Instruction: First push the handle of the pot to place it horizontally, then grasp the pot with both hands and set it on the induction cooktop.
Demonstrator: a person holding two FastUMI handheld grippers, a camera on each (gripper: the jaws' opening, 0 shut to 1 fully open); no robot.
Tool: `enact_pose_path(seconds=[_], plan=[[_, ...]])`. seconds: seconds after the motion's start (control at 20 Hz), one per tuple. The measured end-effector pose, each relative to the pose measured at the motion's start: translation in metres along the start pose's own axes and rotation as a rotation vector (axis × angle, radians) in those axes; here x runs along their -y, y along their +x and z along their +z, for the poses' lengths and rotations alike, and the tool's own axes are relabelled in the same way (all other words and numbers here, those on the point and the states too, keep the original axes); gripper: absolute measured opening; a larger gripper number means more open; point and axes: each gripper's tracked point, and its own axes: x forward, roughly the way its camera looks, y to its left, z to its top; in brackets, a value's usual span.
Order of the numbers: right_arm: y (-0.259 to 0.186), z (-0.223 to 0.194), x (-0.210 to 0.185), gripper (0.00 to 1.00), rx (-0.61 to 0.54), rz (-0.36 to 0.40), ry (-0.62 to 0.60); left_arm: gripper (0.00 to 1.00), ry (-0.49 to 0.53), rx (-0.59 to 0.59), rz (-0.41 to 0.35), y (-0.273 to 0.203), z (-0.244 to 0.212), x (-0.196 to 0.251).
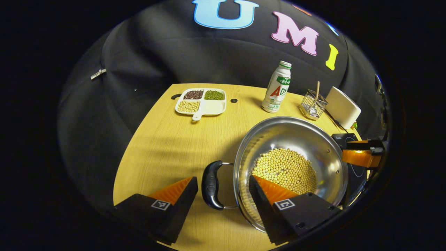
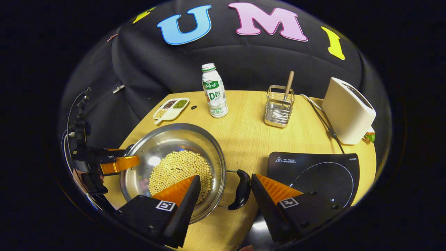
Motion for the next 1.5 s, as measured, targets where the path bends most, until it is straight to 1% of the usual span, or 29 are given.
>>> enact_pose_path(seconds=[0.1,0.2,0.3,0.35,0.4,0.45,0.5,0.55,0.6,0.65,0.7,0.75,0.8,0.85,0.9,1.0,1.05,1.15,1.2,1.25,1.5], plan=[[0.012,-0.008,0.001,0.91,-0.029,-0.002,0.014,0.88,0.005,-0.011,0.007,0.008,-0.003,-0.003],[0.022,-0.014,0.009,0.91,-0.053,-0.024,0.021,0.84,0.005,-0.006,0.019,0.012,-0.003,-0.011],[0.031,-0.022,0.011,0.91,-0.078,-0.033,0.015,0.84,-0.013,-0.005,-0.001,0.013,-0.005,-0.010],[0.036,-0.026,0.012,0.82,-0.090,-0.039,0.011,0.85,-0.018,-0.011,-0.009,0.014,-0.007,-0.009],[0.038,-0.028,0.012,0.83,-0.098,-0.047,0.003,0.84,-0.018,-0.016,-0.020,0.017,-0.008,-0.007],[0.041,-0.026,0.013,0.76,-0.085,-0.051,-0.002,0.82,-0.016,-0.020,-0.027,0.020,-0.008,-0.005],[0.044,-0.028,0.013,0.75,-0.088,-0.062,-0.008,0.75,-0.015,-0.022,-0.032,0.022,-0.008,-0.003],[0.044,-0.029,0.016,0.75,-0.086,-0.071,-0.016,0.70,-0.019,-0.017,-0.019,0.026,-0.007,-0.005],[0.047,-0.029,0.015,0.67,-0.084,-0.073,-0.010,0.66,-0.026,-0.011,-0.019,0.024,-0.005,-0.004],[0.043,-0.029,0.014,0.70,-0.085,-0.069,-0.001,0.65,-0.039,-0.003,-0.020,0.024,-0.004,-0.004],[0.045,-0.029,0.015,0.64,-0.086,-0.064,0.002,0.63,-0.046,0.002,-0.020,0.025,-0.004,-0.003],[0.044,-0.028,0.015,0.62,-0.079,-0.071,0.020,0.63,-0.037,0.001,-0.022,0.025,-0.005,-0.004],[0.043,-0.027,0.016,0.64,-0.074,-0.074,0.031,0.61,-0.025,-0.004,-0.023,0.025,-0.006,-0.003],[0.045,-0.027,0.015,0.57,-0.074,-0.075,0.036,0.60,-0.017,-0.007,-0.023,0.025,-0.005,-0.002],[0.043,-0.026,0.015,0.61,-0.075,-0.075,0.042,0.60,-0.019,-0.005,-0.022,0.026,-0.003,-0.002],[0.043,-0.027,0.015,0.54,-0.088,-0.076,0.056,0.58,-0.024,0.001,-0.018,0.026,-0.002,-0.002],[0.044,-0.027,0.016,0.57,-0.092,-0.077,0.055,0.58,-0.024,0.004,-0.014,0.026,-0.001,-0.002],[0.043,-0.030,0.015,0.57,-0.104,-0.080,0.063,0.57,-0.023,0.002,-0.009,0.025,0.000,-0.002],[0.042,-0.030,0.015,0.53,-0.108,-0.076,0.072,0.56,-0.024,0.003,-0.011,0.024,0.001,-0.001],[0.040,-0.029,0.014,0.57,-0.106,-0.073,0.075,0.57,-0.023,0.007,-0.012,0.022,0.002,-0.002],[0.016,-0.017,0.014,0.57,-0.092,-0.064,0.096,0.56,-0.005,0.024,-0.008,-0.003,0.017,0.006]])
